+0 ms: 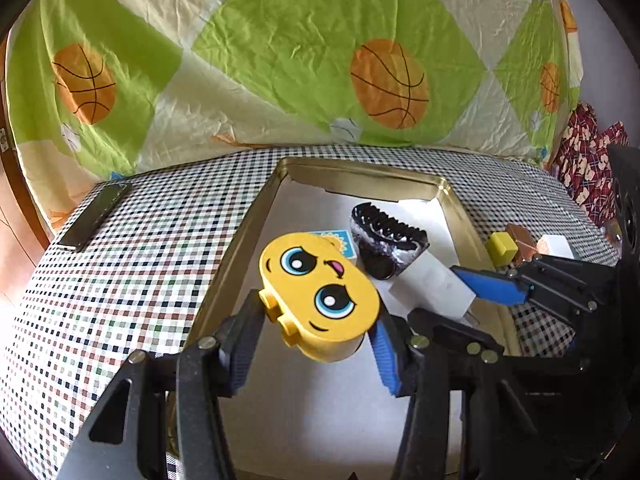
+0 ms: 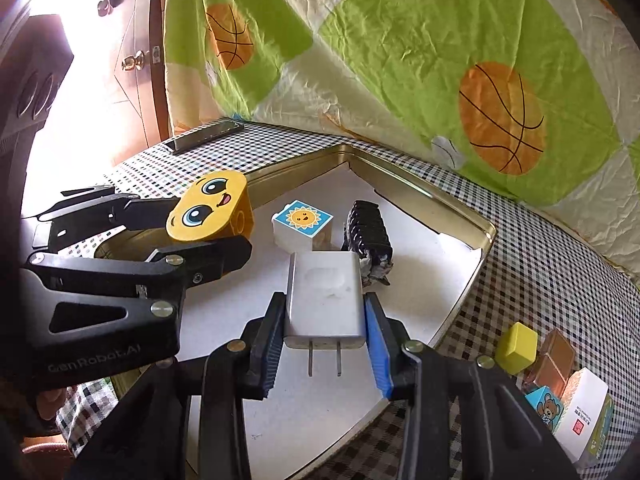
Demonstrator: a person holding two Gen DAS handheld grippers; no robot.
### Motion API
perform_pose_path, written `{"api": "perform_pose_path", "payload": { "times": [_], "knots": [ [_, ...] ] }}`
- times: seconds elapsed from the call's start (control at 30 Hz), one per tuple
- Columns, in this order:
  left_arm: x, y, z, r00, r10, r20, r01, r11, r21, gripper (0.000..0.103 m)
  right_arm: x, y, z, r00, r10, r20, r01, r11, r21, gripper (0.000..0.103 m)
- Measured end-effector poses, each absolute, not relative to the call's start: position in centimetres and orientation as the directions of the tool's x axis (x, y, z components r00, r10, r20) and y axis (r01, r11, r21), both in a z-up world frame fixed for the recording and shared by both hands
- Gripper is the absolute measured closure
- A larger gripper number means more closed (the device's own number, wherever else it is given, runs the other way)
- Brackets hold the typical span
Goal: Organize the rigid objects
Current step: 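Lower and open the left tool in the tin while the right tool releases the plug beside it, then move the left tool to the white box while the right tool approaches the green floss case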
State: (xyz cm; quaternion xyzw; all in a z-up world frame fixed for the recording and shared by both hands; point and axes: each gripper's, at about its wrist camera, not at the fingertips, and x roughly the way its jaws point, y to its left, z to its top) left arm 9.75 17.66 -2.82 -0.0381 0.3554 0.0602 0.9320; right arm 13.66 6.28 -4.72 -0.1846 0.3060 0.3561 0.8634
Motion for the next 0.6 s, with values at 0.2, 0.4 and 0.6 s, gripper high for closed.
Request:
{"api": "perform_pose_path", "payload": {
  "times": [0.2, 0.4, 0.6],
  "knots": [
    [8.0, 17.4, -2.0, 0.787, 0.084, -0.611, -0.150, 0.987, -0.058, 0.031, 12.5, 4.1, -3.8, 0.602, 0.521, -0.605, -0.703, 0.706, -0.092, 0.040],
    [4.9, 14.9, 0.1, 0.878, 0.055, -0.475, -0.125, 0.985, -0.118, 0.009, 11.2, -2.7, -2.7, 0.677, 0.515, -0.527, -0.644, 0.760, -0.086, 0.036],
    [5.3, 9.8, 1.1, 0.902, -0.023, -0.430, -0.038, 0.991, -0.132, 0.009, 12.9, -11.7, -1.8, 0.792, 0.380, -0.478, -0.455, 0.889, -0.047, 0.035]
  ]
}}
